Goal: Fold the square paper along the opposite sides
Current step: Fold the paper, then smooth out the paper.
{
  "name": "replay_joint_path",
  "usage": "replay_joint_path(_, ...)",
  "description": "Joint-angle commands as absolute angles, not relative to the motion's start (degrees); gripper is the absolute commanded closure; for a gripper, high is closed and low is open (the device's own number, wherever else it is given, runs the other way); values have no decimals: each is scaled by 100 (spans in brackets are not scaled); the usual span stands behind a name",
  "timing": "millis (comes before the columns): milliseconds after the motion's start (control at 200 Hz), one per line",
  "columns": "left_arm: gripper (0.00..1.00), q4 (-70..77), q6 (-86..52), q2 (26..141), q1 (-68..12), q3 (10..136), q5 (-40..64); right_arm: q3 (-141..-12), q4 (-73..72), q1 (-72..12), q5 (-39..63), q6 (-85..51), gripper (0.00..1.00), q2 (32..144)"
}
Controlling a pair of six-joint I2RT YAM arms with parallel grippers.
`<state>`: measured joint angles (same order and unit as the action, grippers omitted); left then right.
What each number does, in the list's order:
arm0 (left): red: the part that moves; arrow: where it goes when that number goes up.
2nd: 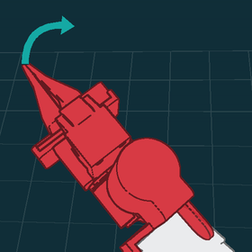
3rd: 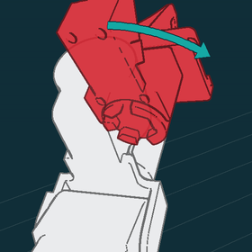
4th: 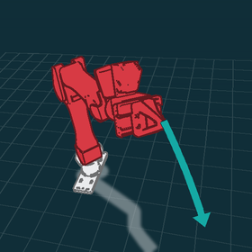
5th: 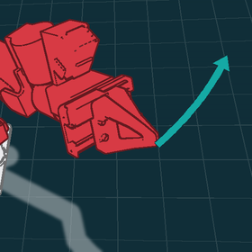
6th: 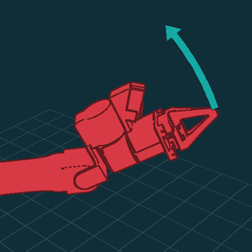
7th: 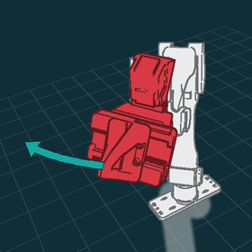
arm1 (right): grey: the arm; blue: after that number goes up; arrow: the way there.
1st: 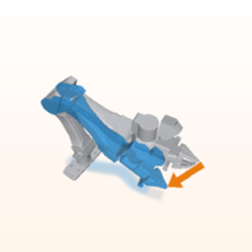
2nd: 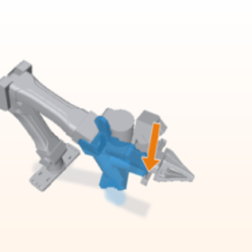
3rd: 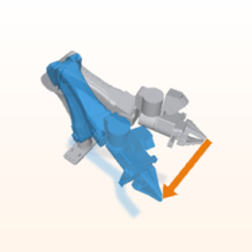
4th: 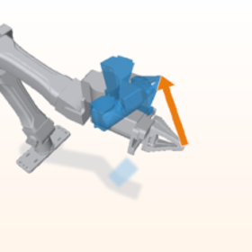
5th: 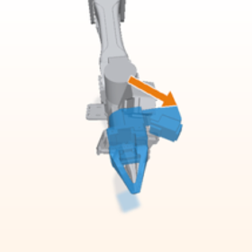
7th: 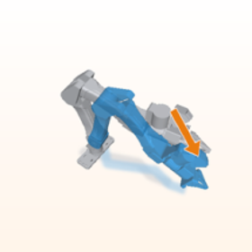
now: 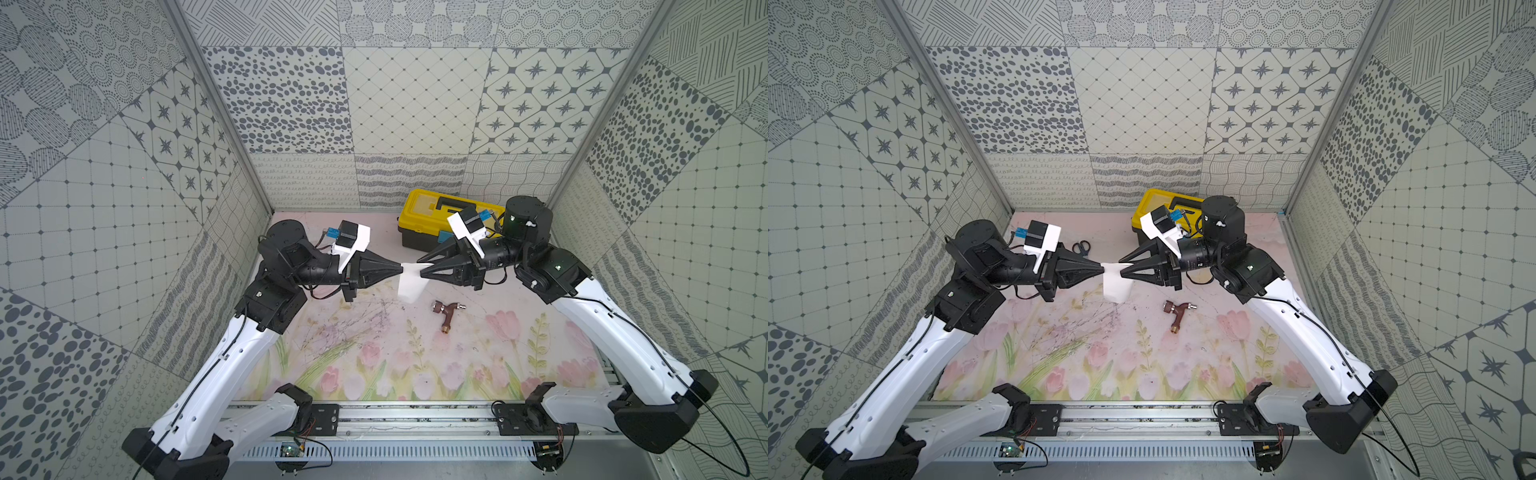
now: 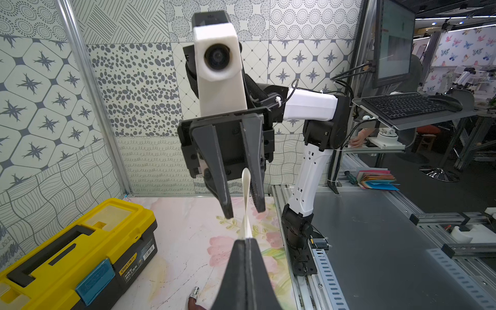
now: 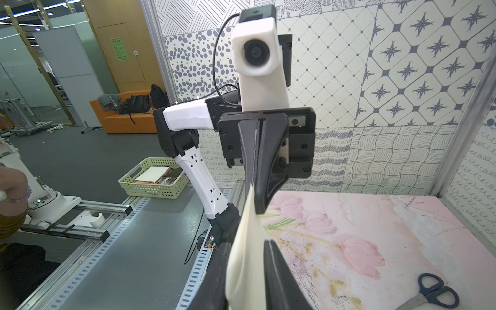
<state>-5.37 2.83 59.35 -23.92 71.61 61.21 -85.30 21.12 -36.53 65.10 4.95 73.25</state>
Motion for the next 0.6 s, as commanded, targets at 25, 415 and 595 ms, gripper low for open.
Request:
replay_joint_path(25,100,24,5,5821,-2382,7133,6037,-8641,2087,-3717,6539,510,70,7403)
replay_joint_path(415,100,793,-507,5693,-2386,6939,5628,-8596,2105,-3787,6601,513,59,7564)
replay_joint_path(595,100,1003,-639,5713,-2391,6900,5534,-8600,2114,-3831,6570,511,60,7604)
